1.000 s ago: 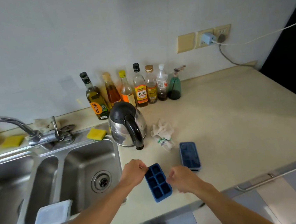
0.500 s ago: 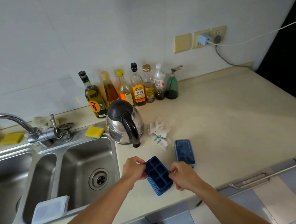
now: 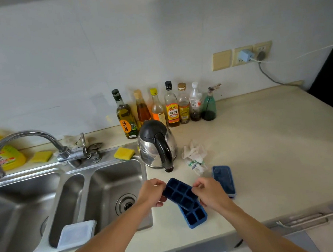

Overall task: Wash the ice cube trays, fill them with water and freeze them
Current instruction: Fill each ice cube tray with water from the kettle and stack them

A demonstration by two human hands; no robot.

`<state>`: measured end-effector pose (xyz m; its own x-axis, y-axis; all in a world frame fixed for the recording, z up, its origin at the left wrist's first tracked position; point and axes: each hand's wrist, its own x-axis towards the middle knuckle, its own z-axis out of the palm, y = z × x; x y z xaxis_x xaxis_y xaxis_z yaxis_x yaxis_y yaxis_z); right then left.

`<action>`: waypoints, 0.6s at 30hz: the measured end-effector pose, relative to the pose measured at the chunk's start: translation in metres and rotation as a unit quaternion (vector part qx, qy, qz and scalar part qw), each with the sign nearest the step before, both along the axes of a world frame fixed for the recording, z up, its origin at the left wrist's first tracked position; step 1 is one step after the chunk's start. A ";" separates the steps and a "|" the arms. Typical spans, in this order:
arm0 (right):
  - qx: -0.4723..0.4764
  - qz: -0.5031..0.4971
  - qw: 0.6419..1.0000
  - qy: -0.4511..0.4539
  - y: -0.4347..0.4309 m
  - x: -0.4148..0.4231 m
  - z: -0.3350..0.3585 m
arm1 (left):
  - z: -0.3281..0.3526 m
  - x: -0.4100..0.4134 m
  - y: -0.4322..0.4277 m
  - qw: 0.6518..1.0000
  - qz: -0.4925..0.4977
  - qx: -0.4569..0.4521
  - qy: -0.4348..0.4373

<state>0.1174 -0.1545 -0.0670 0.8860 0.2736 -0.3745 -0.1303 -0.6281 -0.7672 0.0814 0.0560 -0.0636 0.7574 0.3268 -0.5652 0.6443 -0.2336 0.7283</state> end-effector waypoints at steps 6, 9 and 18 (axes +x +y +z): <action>0.026 -0.018 0.999 -0.021 0.052 0.006 0.002 | -0.011 -0.011 0.054 0.998 -0.041 -0.024 0.029; 0.040 -0.020 0.999 -0.012 0.089 0.005 -0.005 | -0.022 -0.019 0.090 0.998 -0.024 -0.054 0.034; 0.042 -0.015 0.998 0.041 0.237 -0.001 -0.058 | -0.075 -0.024 0.235 0.991 0.011 -0.073 0.108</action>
